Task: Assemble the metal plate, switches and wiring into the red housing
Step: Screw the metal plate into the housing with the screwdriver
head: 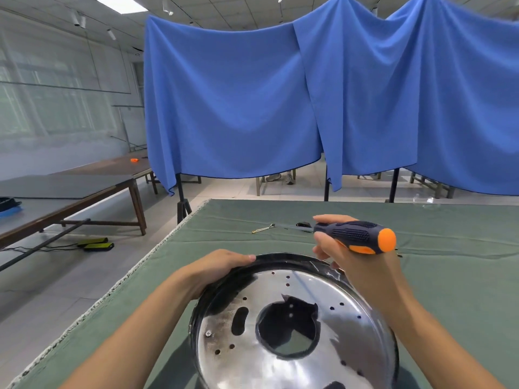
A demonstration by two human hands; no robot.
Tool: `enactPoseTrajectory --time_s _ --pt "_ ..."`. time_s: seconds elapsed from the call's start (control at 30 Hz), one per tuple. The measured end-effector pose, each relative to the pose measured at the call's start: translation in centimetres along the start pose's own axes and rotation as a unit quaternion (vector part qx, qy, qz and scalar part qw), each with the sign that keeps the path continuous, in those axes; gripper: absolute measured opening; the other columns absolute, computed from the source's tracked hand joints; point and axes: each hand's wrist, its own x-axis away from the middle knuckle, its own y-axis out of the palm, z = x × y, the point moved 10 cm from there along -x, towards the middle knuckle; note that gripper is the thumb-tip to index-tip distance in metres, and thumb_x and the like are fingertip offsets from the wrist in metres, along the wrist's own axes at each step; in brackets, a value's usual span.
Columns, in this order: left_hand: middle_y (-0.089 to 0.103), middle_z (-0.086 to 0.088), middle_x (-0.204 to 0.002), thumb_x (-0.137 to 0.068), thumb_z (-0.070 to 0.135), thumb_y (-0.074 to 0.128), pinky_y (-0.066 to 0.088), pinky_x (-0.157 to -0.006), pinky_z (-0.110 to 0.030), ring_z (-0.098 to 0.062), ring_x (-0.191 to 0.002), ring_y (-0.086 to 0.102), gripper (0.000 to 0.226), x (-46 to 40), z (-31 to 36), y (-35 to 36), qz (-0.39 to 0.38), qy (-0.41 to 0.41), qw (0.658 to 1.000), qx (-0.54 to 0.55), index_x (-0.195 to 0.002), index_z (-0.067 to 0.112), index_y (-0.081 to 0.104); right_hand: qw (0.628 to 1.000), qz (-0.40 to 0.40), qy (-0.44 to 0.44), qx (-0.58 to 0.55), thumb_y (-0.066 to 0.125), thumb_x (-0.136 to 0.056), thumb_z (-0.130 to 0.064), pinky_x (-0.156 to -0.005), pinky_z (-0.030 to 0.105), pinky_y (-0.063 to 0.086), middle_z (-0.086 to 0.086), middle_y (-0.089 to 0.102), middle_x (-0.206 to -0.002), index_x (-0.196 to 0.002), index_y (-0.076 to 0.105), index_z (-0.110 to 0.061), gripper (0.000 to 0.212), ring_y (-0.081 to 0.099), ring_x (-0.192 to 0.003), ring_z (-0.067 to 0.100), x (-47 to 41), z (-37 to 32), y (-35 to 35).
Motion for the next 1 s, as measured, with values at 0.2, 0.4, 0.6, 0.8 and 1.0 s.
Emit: enactPoseTrajectory --time_s 0.2,0.4,0.6,0.8,1.0 --pt "0.066 -0.009 -0.069 -0.095 0.029 0.051 0.047 -0.057 -0.024 -0.021 -0.056 0.060 0.028 2.0 -0.7 -1.0 0.100 -0.011 0.989 0.107 -0.091 0.007 0.069 1.000 0.002 0.007 -0.028 0.066 -0.085 -0.005 -0.048 0.018 0.049 0.010 0.070 -0.062 -0.094 0.072 -0.011 0.012 0.068 -0.056 0.017 -0.3 -1.5 0.8" --pt "0.054 -0.003 -0.056 -0.088 0.018 0.044 0.040 -0.042 -0.020 -0.016 -0.045 0.048 0.026 5.9 -2.3 1.3 0.074 -0.054 0.991 0.093 -0.064 0.016 0.054 0.999 0.023 0.020 0.020 0.065 -0.085 -0.013 -0.049 0.026 0.051 0.010 0.070 -0.062 -0.091 0.070 -0.015 0.008 0.067 -0.056 0.017 -1.2 -2.6 2.3" --pt "0.064 -0.013 -0.084 -0.088 0.041 0.050 0.053 -0.047 -0.037 -0.025 -0.062 0.060 0.035 9.5 -3.5 1.9 -0.038 -0.060 0.995 0.064 -0.099 0.012 0.068 0.999 0.041 0.016 0.025 0.065 -0.083 -0.013 -0.045 0.022 0.049 0.011 0.068 -0.055 -0.083 0.069 -0.012 0.005 0.064 -0.050 0.020 -0.4 -3.6 3.4" --pt "0.069 -0.017 -0.081 -0.089 0.056 0.048 0.053 -0.048 -0.031 -0.020 -0.061 0.064 0.052 8.7 -3.2 1.3 -0.015 -0.024 0.999 0.029 -0.093 0.010 0.071 0.998 0.048 -0.019 0.034 0.066 -0.084 -0.012 -0.043 0.022 0.046 0.011 0.063 -0.048 -0.072 0.067 -0.008 0.013 0.059 -0.041 0.019 0.9 -4.7 3.8" --pt "0.070 -0.019 -0.085 -0.091 0.042 0.052 0.048 -0.054 -0.028 -0.023 -0.069 0.064 0.045 6.8 -3.0 1.7 0.058 0.034 0.991 0.115 -0.094 0.001 0.071 0.978 0.189 -0.087 0.020 0.065 -0.073 -0.037 -0.040 0.020 0.036 0.018 0.057 -0.050 -0.062 0.062 0.004 0.042 0.044 -0.034 0.014 1.4 -6.4 1.1"
